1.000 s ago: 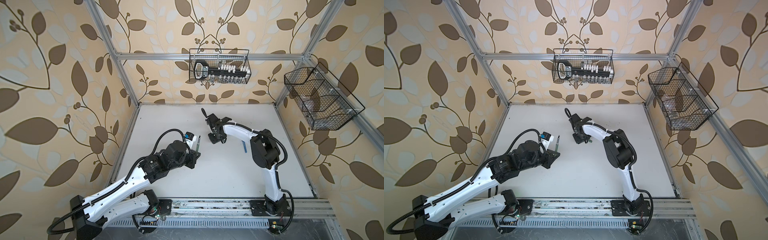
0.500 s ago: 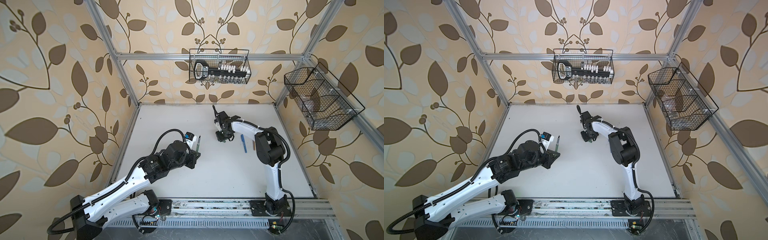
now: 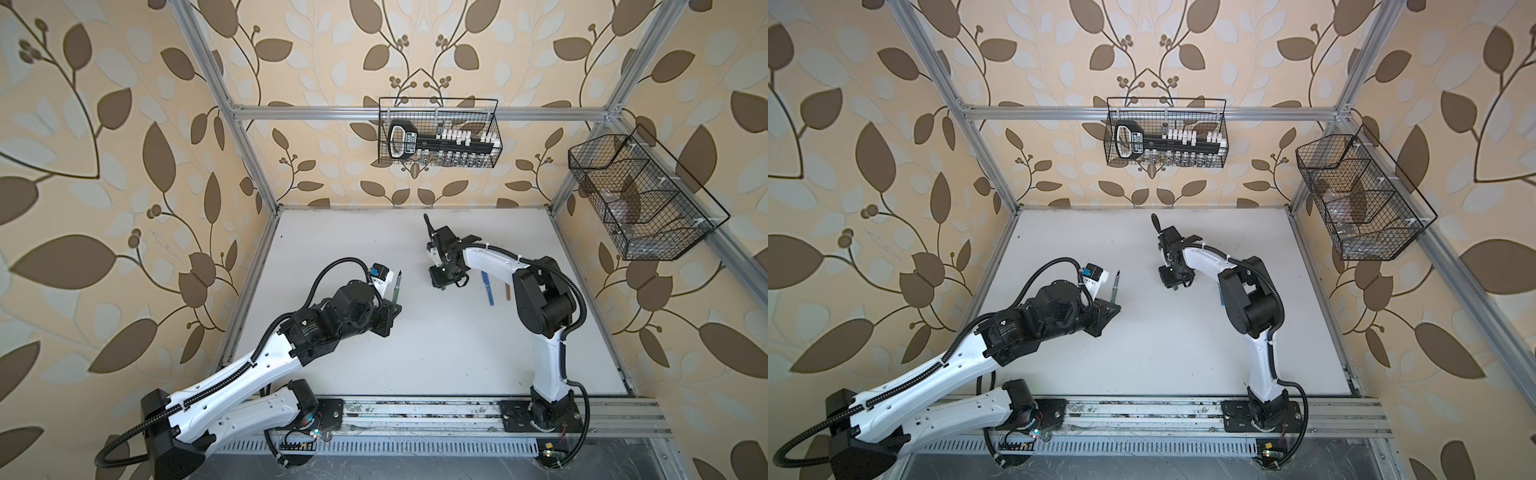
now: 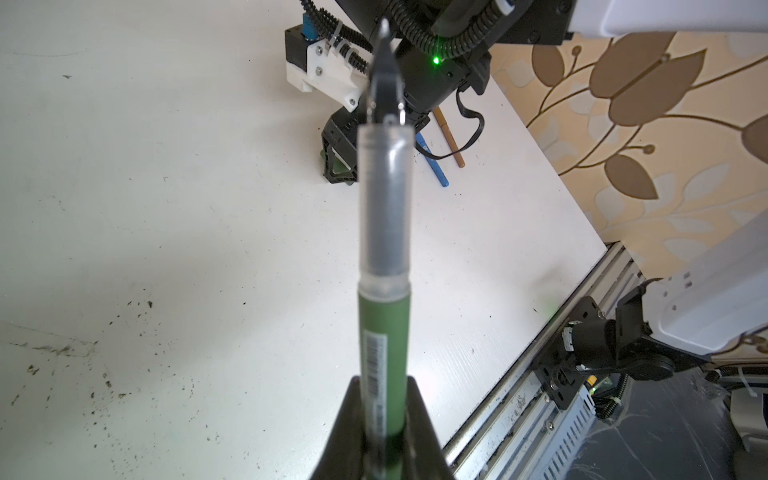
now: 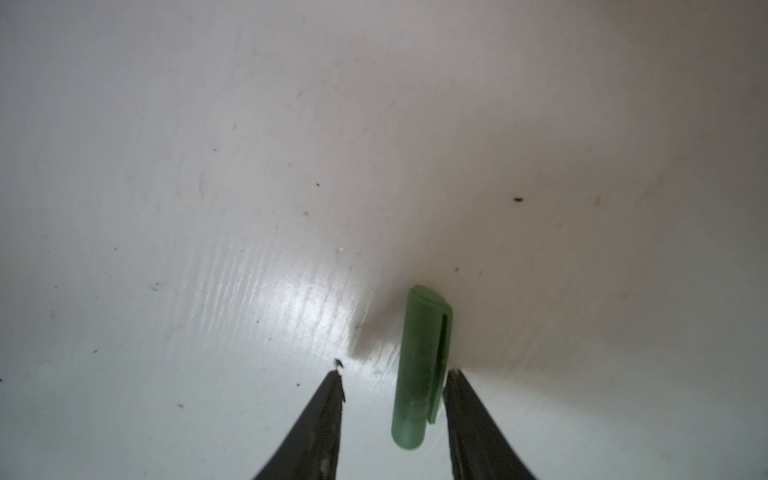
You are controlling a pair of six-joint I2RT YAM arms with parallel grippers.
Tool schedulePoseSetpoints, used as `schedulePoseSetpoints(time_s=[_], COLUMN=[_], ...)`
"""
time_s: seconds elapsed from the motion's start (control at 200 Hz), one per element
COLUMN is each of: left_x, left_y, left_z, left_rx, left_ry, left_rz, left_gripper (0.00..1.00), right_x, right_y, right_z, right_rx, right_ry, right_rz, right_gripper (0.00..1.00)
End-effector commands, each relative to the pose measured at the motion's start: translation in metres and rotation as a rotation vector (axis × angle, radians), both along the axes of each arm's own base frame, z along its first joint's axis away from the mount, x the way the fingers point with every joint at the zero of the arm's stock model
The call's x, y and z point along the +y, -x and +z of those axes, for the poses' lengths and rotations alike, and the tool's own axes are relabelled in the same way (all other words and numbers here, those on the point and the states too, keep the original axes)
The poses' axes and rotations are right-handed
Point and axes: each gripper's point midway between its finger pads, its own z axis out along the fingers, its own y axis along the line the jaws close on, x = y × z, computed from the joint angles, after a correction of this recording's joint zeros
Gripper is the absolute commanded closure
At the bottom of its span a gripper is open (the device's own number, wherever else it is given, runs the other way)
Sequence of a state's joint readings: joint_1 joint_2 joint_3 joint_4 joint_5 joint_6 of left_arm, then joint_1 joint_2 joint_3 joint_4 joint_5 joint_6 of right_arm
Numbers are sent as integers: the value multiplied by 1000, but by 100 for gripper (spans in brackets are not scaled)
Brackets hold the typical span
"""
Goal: Insert the pens into the pen caps
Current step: 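Align the right gripper with the green cap and close on it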
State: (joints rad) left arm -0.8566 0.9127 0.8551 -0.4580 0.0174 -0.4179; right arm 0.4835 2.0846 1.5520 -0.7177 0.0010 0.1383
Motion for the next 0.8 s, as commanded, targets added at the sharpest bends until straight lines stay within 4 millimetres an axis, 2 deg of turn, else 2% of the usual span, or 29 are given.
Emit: schedulePoseSetpoints(time_s=[0.0, 0.13, 0.42, 0.796], left_x=[0, 1, 2, 1], left_y=[-3, -2, -1, -2], left_z=[20, 20, 21, 21], left_rx=[-51, -52, -51, -51], left_ry=[21, 25, 25, 27], left_rz=[-2, 1, 0, -1], left_gripper=[87, 87, 87, 87], right_x=[-4, 2, 3, 0], right_y=[-6, -8, -5, -4], right_z=[23, 27, 10, -7], right_rx=[-65, -99, -76, -51], right_ry=[59, 92, 176, 223], right_rz=[-37, -41, -56, -46], right_gripper=[58, 60, 72, 75])
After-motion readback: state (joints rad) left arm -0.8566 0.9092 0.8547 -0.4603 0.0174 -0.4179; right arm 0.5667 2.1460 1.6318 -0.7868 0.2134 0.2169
